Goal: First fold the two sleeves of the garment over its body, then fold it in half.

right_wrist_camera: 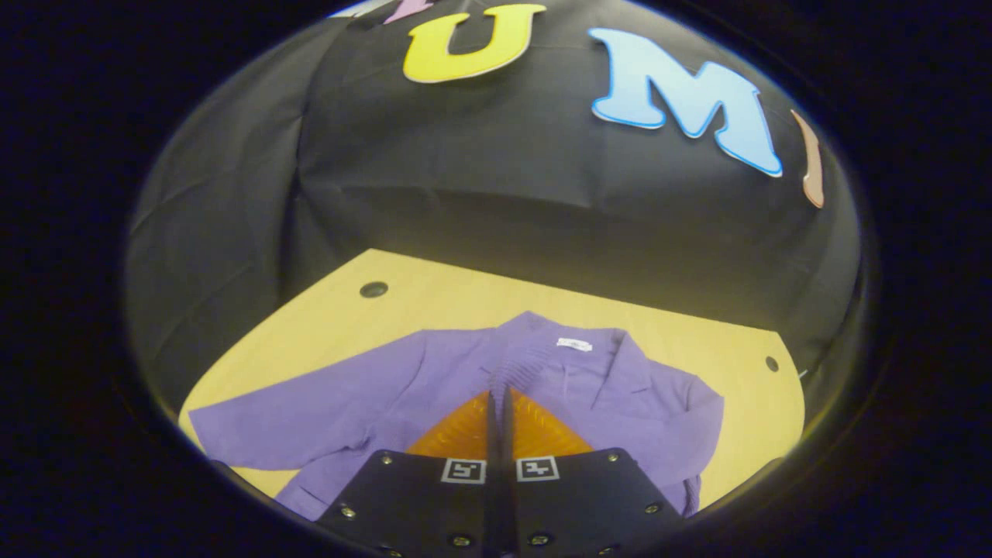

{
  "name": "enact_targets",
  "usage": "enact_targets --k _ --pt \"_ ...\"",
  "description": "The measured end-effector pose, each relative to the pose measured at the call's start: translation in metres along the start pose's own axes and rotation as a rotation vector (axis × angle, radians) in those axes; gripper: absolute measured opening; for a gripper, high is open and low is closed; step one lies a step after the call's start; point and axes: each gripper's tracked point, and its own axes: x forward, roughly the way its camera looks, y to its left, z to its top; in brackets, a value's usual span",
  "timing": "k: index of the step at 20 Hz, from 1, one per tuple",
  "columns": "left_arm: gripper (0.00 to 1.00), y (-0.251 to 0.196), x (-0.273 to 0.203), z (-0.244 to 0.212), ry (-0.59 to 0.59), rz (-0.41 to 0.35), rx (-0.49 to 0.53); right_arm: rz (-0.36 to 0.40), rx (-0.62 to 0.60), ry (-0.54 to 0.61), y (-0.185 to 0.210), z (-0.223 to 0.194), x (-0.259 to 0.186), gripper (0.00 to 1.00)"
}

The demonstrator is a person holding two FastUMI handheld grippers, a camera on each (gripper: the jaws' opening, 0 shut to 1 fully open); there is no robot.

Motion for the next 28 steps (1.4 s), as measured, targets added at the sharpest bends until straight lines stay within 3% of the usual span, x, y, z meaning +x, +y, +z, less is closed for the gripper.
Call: enact_targets --k 6,12,14,16,17,18,19,20,21,28 --pt "0.96 0.008 -0.005 -0.007 0.014 0.021 -0.012 0.037 -0.084 0.121 0.002 -0.027 -0.002 0.04" --pt "0.96 0.009 -0.005 -0.01 0.024 0.024 -0.021 0.083 -0.061 0.105 0.015 -0.026 0.0 0.07" --pt "0.96 0.009 -0.006 -0.011 0.026 0.021 -0.018 0.098 -0.056 0.095 0.019 -0.024 -0.001 0.16" --pt "0.96 0.008 -0.005 -0.012 0.027 0.018 -0.013 0.114 -0.05 0.08 0.023 -0.02 -0.004 0.34" --pt "0.96 0.007 -0.004 -0.012 0.028 0.018 -0.011 0.122 -0.044 0.072 0.026 -0.018 -0.007 0.56" --pt "0.96 0.008 -0.004 -0.014 0.03 0.02 -0.011 0.127 -0.035 0.062 0.026 -0.016 -0.01 0.65" --pt "0.96 0.008 -0.003 -0.016 0.035 0.021 -0.014 0.124 -0.028 0.049 0.025 -0.012 -0.015 0.84" --pt "0.96 0.007 -0.001 -0.02 0.041 0.024 -0.018 0.122 -0.022 0.036 0.023 -0.009 -0.021 0.92" --pt "0.96 0.007 0.001 -0.023 0.047 0.027 -0.026 0.119 -0.014 0.022 0.02 -0.004 -0.027 0.97" --pt "0.96 0.038 0.02 -0.083 0.164 0.156 -0.097 0.107 0.043 -0.145 0.004 0.045 -0.094 0.96"
